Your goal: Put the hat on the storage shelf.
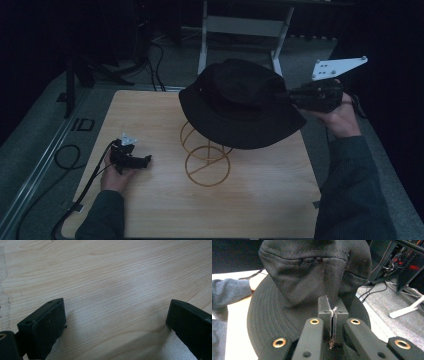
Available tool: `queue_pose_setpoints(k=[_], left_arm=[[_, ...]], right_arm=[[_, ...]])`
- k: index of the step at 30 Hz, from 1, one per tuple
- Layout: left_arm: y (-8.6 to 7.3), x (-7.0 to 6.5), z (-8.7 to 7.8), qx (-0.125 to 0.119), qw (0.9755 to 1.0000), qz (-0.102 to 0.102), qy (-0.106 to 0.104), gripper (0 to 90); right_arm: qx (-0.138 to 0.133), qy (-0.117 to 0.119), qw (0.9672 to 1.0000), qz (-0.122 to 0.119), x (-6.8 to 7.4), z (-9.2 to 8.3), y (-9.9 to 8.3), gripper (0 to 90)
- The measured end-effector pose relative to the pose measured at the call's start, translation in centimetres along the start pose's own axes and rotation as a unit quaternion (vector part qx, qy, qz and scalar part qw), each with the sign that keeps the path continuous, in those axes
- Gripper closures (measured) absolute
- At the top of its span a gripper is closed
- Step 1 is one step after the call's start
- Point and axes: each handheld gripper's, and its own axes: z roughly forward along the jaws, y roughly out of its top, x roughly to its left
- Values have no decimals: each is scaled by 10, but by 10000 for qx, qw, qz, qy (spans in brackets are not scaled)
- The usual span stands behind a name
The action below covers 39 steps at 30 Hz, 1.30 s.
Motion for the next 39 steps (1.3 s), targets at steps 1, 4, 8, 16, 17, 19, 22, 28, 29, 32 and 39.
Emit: queue_pose_setpoints(k=[1,4,8,16,17,19,22,28,29,32,39], left_arm=[[0,0,0,1,10000,0,-1,28],[0,0,0,0,10000,-2,-1,28],[0,0,0,1,10000,-2,0,29],[0,0,0,4,10000,2,1,28],[0,0,0,9,10000,8,0,28],[0,0,0,13,10000,14,-4,28],[0,0,0,8,10000,10,-4,28],[0,0,0,14,10000,19,-5,28],[0,0,0,13,10000,16,-5,28],[0,0,0,7,10000,14,-3,28],[0,0,0,13,10000,16,-9,28]], right_arm=[[9,36,10000,14,0,2,0,883],[68,89,9999,6,1,9,-1,883],[130,138,9998,-1,1,16,-1,882],[188,265,9995,-44,4,29,0,882],[208,272,9994,-42,5,29,0,881],[253,303,9992,-34,5,32,-2,881],[315,387,9988,-28,6,37,-6,880],[464,573,9973,-35,9,50,-12,875],[485,608,9970,-38,10,51,-13,874],[499,709,9962,-80,13,55,-14,872],[603,955,9935,-174,20,62,-14,859]])
